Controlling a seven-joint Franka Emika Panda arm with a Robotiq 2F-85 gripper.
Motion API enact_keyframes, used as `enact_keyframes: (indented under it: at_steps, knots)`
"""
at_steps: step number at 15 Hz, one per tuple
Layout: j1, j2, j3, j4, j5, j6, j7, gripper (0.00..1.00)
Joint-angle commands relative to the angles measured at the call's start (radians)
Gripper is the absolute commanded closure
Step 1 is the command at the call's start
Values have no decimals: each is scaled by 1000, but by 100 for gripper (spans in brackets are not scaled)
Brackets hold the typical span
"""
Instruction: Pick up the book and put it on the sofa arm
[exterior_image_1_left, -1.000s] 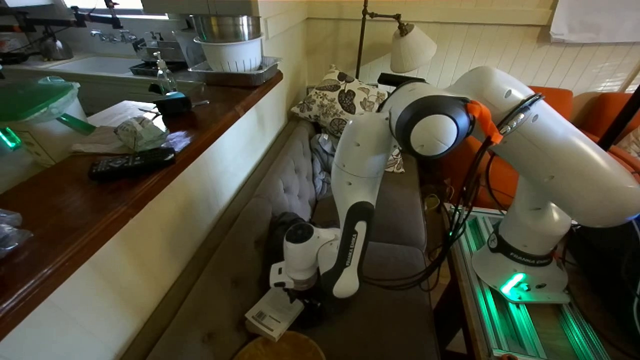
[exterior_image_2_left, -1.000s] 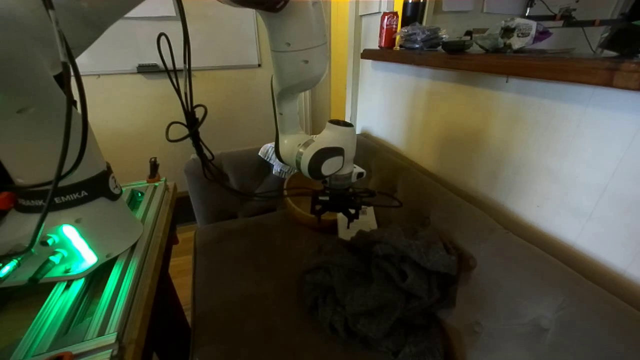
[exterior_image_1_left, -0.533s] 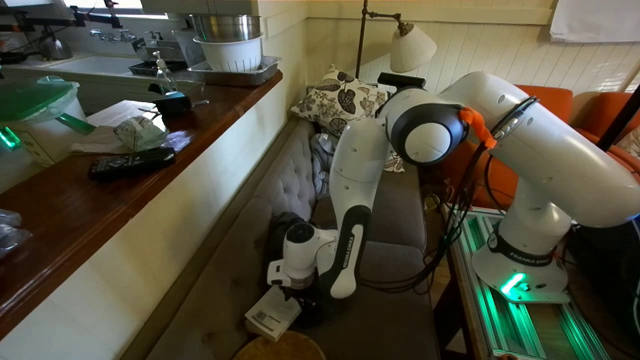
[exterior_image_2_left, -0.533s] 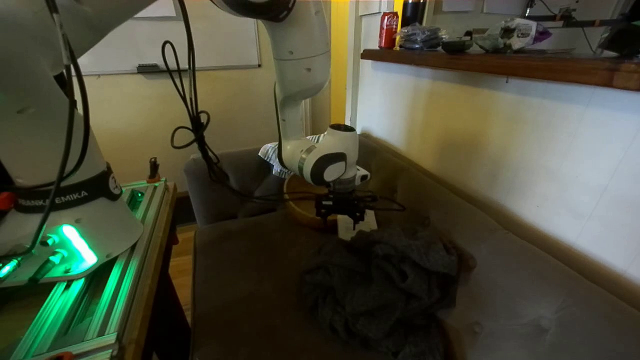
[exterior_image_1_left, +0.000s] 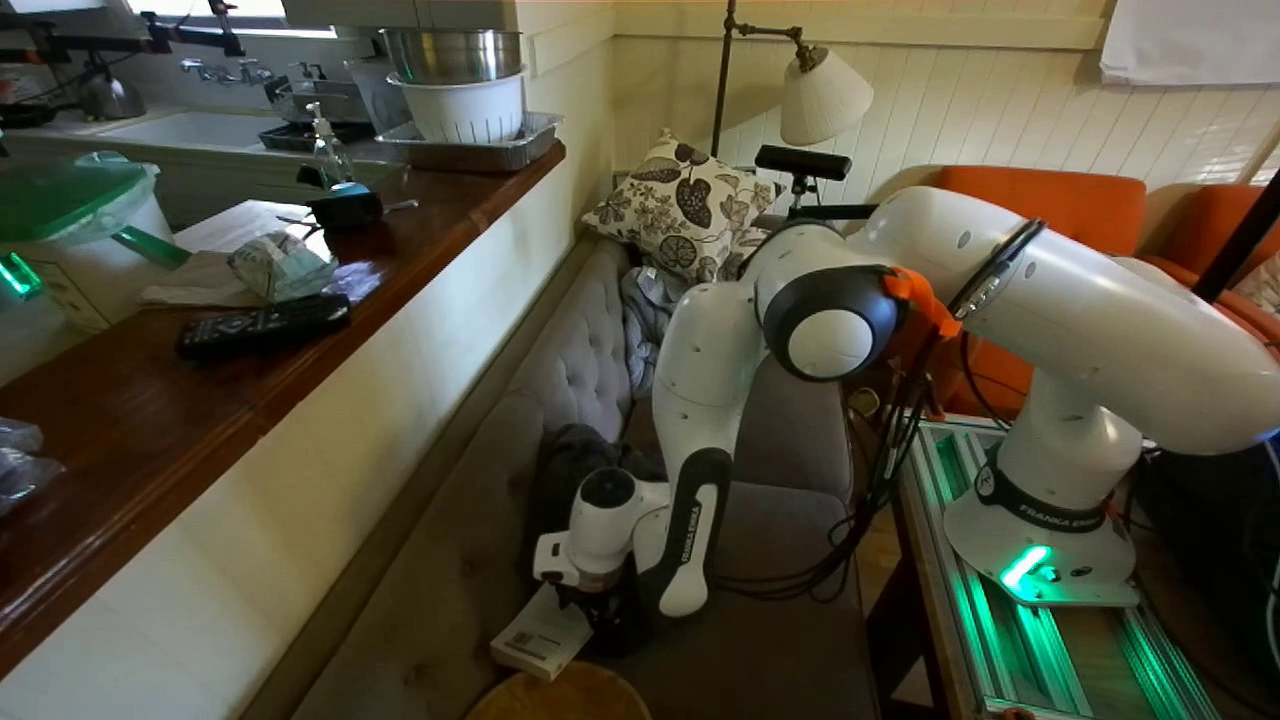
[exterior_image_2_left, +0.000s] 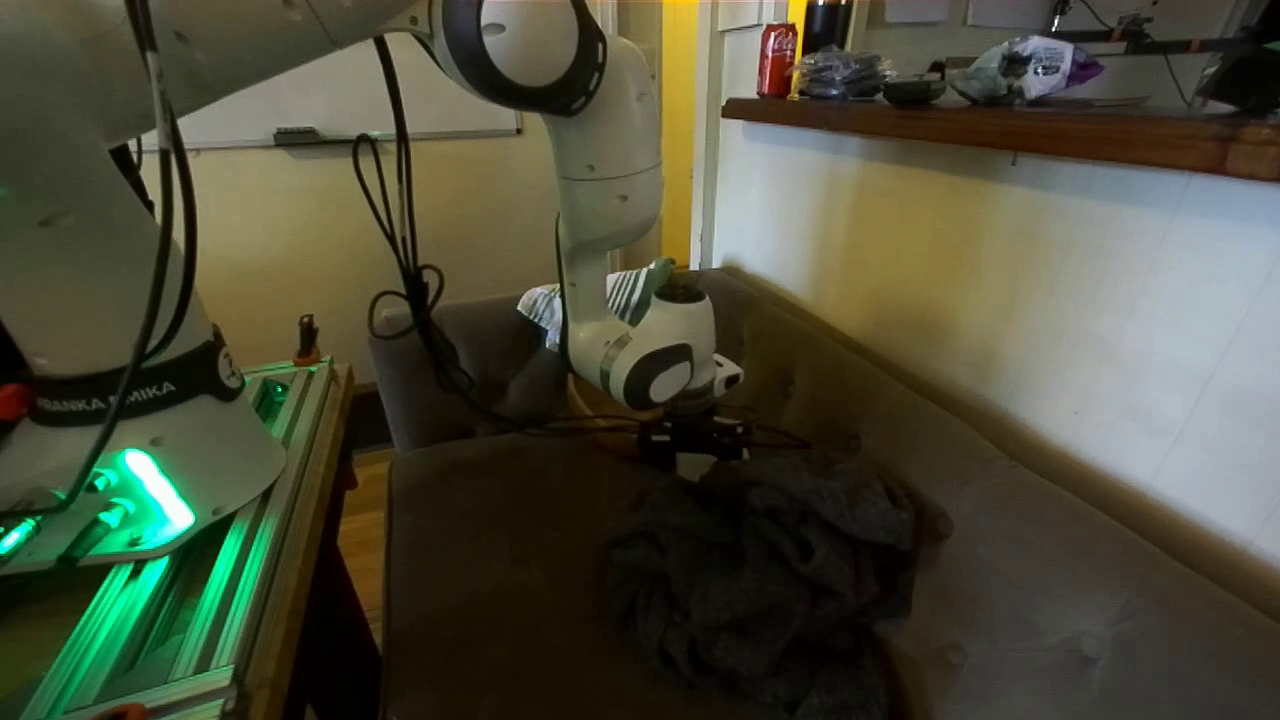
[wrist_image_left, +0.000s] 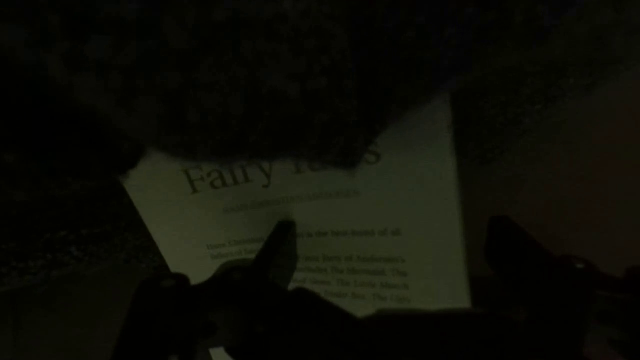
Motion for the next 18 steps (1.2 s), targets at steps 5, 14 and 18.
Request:
enact_keyframes:
  at_steps: [5, 14, 18]
  knots:
    - [217, -9, -228, -28, 14, 298, 201, 0]
    - [339, -159, -355, -224, 59, 261, 234, 63]
    - [277, -215, -296, -253, 6, 165, 231, 90]
